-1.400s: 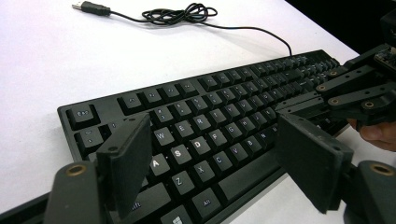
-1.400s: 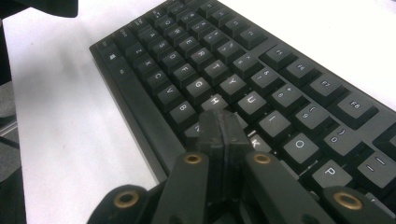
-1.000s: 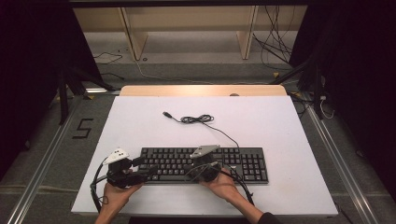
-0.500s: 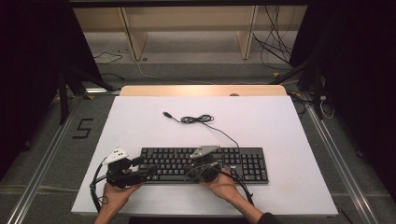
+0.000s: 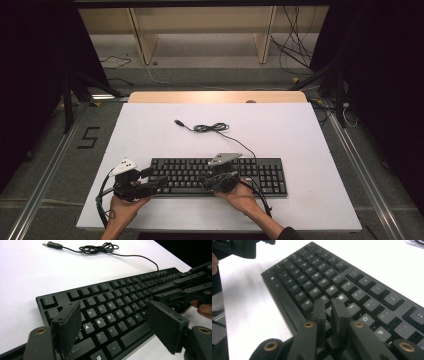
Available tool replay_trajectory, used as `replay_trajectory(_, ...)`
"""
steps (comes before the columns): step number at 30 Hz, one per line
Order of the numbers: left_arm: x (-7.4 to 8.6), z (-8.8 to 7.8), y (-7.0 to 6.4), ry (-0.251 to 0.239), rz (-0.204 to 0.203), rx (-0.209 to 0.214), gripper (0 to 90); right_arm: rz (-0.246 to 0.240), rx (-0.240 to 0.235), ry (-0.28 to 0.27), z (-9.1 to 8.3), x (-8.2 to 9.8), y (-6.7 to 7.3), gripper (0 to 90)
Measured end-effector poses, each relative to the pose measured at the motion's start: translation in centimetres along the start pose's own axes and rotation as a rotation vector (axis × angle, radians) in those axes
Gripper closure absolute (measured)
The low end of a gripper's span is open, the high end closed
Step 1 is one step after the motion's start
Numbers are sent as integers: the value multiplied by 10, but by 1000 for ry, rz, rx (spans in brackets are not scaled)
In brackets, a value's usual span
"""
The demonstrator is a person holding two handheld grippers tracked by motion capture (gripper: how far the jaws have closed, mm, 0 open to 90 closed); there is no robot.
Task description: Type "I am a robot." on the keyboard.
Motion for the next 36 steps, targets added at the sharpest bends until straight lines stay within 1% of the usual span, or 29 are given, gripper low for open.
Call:
replay_trajectory(2,0,0,0,0,0,-1,270,1,-1,-6,-1,-1,0,789)
replay_trajectory(6,0,0,1,-1,-2,-3,271,9,-11,-16,-3,-2,0,710)
replay_trajectory(11,0,-1,1,-3,-5,-4,271,20,-32,-31,-6,-3,2,517)
replay_trajectory(15,0,-1,2,-6,-5,-6,271,14,-47,-48,-10,-5,5,405)
replay_trajectory(19,-1,-2,2,-10,-7,-6,270,4,-59,-63,-14,-5,8,378)
replay_trajectory(21,-1,-2,2,-12,-7,-6,270,-3,-61,-72,-17,-5,10,392)
replay_trajectory(23,-1,-3,3,-15,-8,-8,270,-12,-66,-81,-19,-5,11,429)
replay_trajectory(26,-1,-3,3,-18,-6,-11,270,-23,-67,-83,-22,-4,13,544)
replay_trajectory(28,-1,-3,4,-19,-5,-13,271,-29,-66,-74,-22,-3,14,633)
replay_trajectory(31,-1,-4,4,-20,-8,-14,271,-33,-59,-57,-21,-1,14,727)
replay_trajectory(33,-1,-4,5,-21,-7,-16,271,-31,-58,-46,-19,1,14,776)
replay_trajectory(36,-2,-4,5,-23,-9,-17,271,-42,-53,-31,-16,4,16,827)
Point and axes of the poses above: each handheld gripper's, and its own axes: z roughly forward along the jaws, x roughly out of its underside, y roughly to its left, the point moved 5 cm from there along z, roughly forward along the jaws, and after that the axes turned 7 degrees about x, right-handed, at the moved point
